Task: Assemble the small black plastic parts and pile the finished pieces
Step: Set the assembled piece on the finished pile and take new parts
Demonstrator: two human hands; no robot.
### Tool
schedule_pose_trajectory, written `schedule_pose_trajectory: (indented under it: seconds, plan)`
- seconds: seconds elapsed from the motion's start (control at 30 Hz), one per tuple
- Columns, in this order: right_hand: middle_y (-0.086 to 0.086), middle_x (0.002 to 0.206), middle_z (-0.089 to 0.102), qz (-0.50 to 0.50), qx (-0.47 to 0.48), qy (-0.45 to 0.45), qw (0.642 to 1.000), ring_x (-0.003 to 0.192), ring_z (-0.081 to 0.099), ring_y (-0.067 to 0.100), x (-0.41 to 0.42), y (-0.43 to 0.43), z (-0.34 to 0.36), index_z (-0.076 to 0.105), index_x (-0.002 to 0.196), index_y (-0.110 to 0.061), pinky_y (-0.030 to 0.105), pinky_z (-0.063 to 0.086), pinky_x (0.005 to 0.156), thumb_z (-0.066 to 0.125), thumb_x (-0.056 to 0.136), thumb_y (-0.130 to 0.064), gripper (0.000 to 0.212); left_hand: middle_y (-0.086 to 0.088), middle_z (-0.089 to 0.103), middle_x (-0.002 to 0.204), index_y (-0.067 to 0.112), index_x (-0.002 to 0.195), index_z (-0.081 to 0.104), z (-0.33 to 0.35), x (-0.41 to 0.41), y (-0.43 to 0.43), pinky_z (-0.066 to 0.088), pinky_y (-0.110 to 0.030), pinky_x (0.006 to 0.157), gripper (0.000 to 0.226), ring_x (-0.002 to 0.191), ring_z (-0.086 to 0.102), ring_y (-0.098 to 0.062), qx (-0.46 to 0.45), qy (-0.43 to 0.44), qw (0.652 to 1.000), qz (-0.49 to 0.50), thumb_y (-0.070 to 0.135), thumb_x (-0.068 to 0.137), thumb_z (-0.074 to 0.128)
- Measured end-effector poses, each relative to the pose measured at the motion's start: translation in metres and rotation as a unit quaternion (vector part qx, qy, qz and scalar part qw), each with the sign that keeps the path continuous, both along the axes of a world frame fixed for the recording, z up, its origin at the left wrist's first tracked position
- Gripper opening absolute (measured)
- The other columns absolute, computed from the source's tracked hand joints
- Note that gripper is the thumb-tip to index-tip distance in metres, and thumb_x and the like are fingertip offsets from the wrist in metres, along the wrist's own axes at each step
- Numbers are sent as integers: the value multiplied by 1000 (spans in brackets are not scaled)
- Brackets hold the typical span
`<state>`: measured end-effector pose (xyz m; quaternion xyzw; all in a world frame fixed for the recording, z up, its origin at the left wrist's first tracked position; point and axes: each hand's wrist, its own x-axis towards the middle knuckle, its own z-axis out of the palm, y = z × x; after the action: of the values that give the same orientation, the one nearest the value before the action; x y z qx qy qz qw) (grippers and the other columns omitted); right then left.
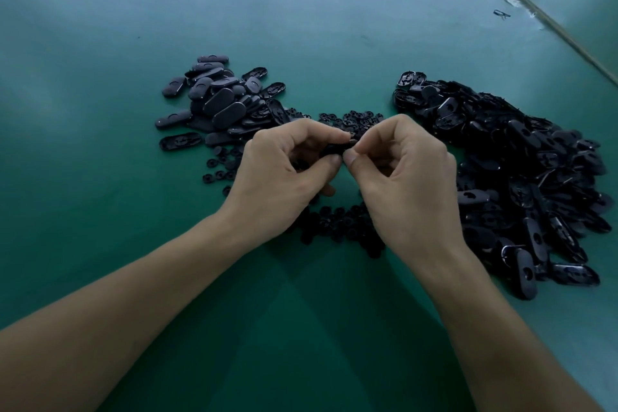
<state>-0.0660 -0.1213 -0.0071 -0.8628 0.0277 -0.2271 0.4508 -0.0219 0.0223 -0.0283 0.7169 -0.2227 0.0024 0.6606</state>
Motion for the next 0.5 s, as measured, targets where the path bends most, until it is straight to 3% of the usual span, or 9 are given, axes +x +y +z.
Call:
schedule_pose_trajectory:
  seconds: [0.13,0.3,0.5]
  plan:
    - [-14,71,68,1,-9,-25,1000,67,67,6,-2,2,2,63,78,-29,24,55,64,76,85,-10,24,-4,74,85,19,101,71,2,0,-1,57,-22,60,24,66,68,-12,3,4,1000,5,-2,90,70]
    - [-18,79,71,37,-17,-24,999,73,70,-1,-1,-1,2,75,91,-20,21,59,71,76,86,-7,14,-10,74,84,8,102,71,2,0,-1,56,-22,57,16,64,69,-18,3,21,1000,13,1,88,74]
    - [-12,74,72,57,57,-6,997,70,70,3,4,-12,2,75,86,-27,23,57,68,80,82,-10,18,-1,73,82,17,97,70,0,1,-2,59,-31,53,17,61,68,-18,-3,26,1000,16,1,90,71]
